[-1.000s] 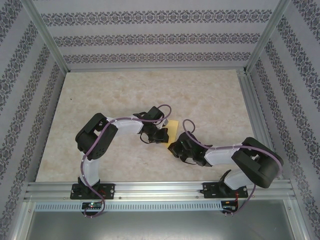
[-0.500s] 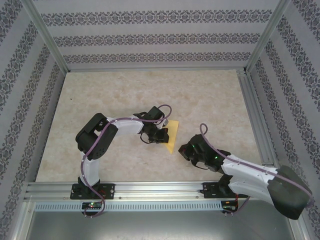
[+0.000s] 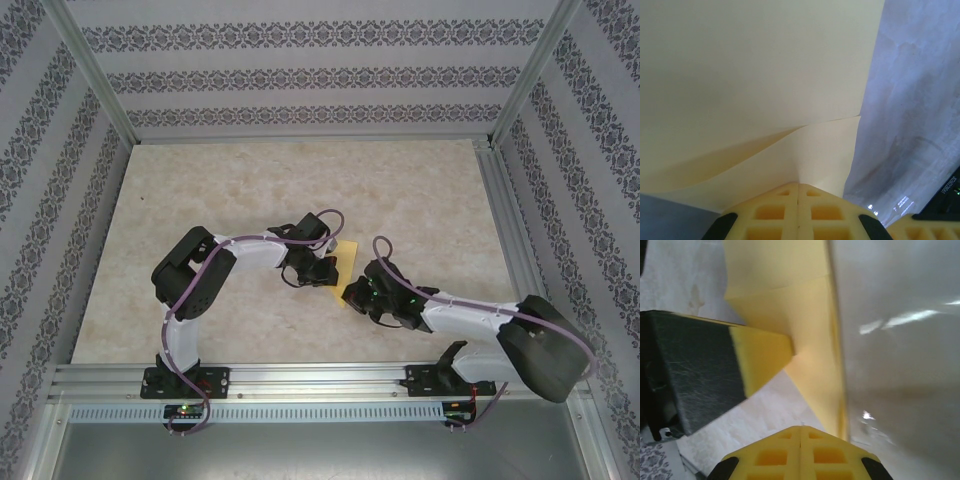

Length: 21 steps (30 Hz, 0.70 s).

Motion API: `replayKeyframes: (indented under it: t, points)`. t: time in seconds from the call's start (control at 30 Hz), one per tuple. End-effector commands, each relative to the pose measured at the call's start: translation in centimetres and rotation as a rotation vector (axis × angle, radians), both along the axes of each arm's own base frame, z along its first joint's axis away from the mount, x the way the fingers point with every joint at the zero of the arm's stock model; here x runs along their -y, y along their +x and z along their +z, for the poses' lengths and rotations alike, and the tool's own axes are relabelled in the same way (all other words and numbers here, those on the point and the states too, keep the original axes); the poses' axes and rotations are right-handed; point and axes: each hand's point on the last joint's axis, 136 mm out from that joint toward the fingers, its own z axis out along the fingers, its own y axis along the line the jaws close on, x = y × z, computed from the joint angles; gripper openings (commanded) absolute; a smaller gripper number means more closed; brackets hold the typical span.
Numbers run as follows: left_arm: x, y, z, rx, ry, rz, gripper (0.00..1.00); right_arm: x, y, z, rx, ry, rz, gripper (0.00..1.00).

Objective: Fold a paper plane with a square sheet of paper (fold left side to right side)
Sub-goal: Third fold the triangle at the center of the table.

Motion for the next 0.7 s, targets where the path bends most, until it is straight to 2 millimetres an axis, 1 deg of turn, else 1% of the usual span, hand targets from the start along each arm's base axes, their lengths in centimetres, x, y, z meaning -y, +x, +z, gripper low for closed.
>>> replayKeyframes:
  t: [0.0, 0.1, 0.33, 0.57, 0.67]
  points:
    - [-1.1, -1.0, -2.6, -0.027, 0.108, -0.005, 0.04, -2.3, 1.1, 1.6, 0.050, 0.089, 0.016, 0.00]
    - [-1.0, -1.0, -2.5, -0.026, 0.107, -0.006, 0.04, -1.8, 0.8, 0.3, 0.015, 0.057, 0.007, 0.00]
    - [-1.0, -1.0, -2.5, -0.023, 0.104, -0.007, 0.04, 0.7, -0.8, -2.8, -0.086, -0.075, 0.002, 0.00]
    - [-0.9, -0.8, -2.4, -0.015, 0.097, -0.003, 0.04, 1.4, -2.3, -4.9, -0.175, -0.141, 0.056, 0.00]
    - [-0.9, -0.8, -2.1, -0.006, 0.099, -0.007, 0.09, 2.5, -2.7, -5.4, -0.190, -0.184, 0.038, 0.00]
